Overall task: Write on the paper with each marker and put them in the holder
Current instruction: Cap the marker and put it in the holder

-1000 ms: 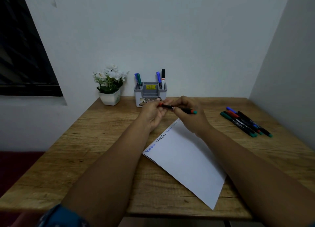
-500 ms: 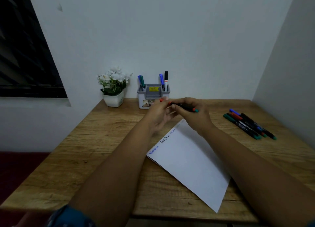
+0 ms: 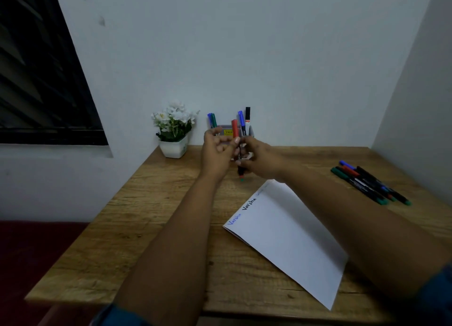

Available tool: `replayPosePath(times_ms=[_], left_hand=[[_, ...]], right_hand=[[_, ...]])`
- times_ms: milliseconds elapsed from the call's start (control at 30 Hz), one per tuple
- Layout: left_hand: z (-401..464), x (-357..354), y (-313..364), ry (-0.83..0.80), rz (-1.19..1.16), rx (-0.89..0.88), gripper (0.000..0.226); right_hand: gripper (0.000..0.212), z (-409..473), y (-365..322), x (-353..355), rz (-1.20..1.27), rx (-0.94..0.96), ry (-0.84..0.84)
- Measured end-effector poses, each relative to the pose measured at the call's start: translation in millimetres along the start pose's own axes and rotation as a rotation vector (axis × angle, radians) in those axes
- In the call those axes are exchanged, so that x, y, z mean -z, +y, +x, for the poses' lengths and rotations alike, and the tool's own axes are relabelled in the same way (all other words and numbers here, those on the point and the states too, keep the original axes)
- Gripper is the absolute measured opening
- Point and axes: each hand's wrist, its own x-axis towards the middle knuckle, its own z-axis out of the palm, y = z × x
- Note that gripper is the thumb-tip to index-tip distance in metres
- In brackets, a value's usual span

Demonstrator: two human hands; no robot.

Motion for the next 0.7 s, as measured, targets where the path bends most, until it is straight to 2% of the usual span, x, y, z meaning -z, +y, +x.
replayPosePath(times_ms=[100,200,300,400,533,700], left_hand=[[5,-4,-10,-0.005,-0.028,0.028,0.036],[8,1,-23,0.072,0.120,-0.038,0.036],[8,8,-36,0.198,0.255,-0.100,0.037],[8,9,-46,0.260,0.282,-0.111,0.034],[8,9,-54,0.272,0.299,-0.137,0.034],[11,12,-62,0.291,0.300,-0.093,0.038]], right_hand=[[0.100,16,-8,14,-0.161,0.026,0.019],[0.117,40,-5,39,-0.129,0.020,0.162],[0.110,73,2,52,-0.098,0.010,0.367],[0.100,98,4,51,-0.053,0.097,0.528],[0.115,129,0,36,-0.087,0.169,0.523],[0.103,163,-6,13,-0.150,0.193,0.495]])
